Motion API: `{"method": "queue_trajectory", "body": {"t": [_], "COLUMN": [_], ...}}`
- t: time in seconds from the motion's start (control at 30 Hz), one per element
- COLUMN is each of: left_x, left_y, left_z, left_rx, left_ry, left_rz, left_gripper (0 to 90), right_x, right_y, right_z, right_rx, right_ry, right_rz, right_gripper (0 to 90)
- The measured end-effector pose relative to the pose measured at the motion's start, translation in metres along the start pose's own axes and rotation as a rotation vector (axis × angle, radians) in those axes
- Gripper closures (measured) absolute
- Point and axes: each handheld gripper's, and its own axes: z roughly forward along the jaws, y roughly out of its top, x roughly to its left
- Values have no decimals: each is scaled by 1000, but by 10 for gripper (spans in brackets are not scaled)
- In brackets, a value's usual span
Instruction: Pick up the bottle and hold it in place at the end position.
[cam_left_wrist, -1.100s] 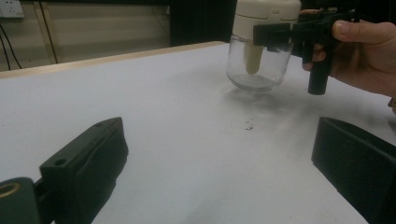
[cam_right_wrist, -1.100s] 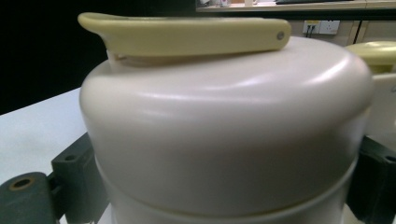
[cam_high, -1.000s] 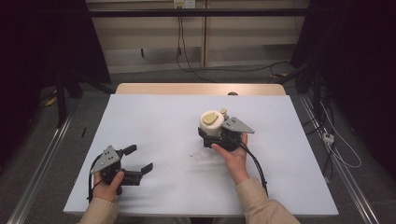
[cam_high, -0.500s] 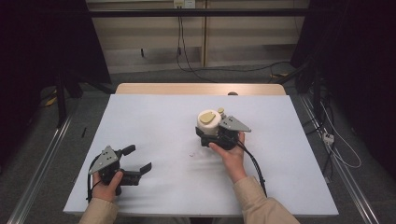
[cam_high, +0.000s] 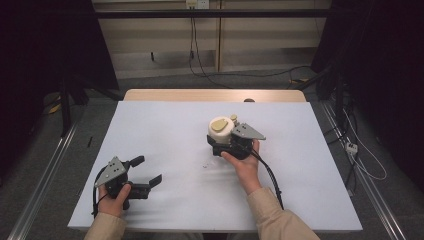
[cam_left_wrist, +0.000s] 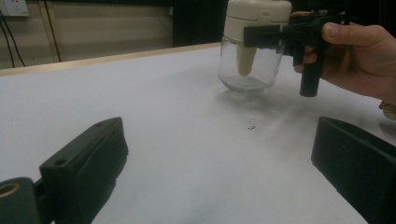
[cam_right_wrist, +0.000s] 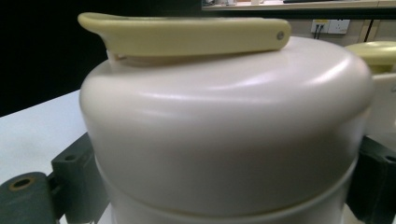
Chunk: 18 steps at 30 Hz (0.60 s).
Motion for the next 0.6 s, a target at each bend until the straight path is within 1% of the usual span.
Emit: {"method": "queue_trajectory", "body": {"t": [0.23,0.6], "left_x": [-1,0], "left_y": [-1,-1], "left_z": [0,-4], "left_rx": [-2,-10], "left_ry": [2,6], "left_rz": [-2,-5], "left_gripper": [30,30], "right_x": [1,-1], "right_y": [1,-1], "right_z": [4,7], "right_rx": [0,5], "right_ry": [5,-1], "right_rz": [2,-1], "right_gripper": [67,68]}}
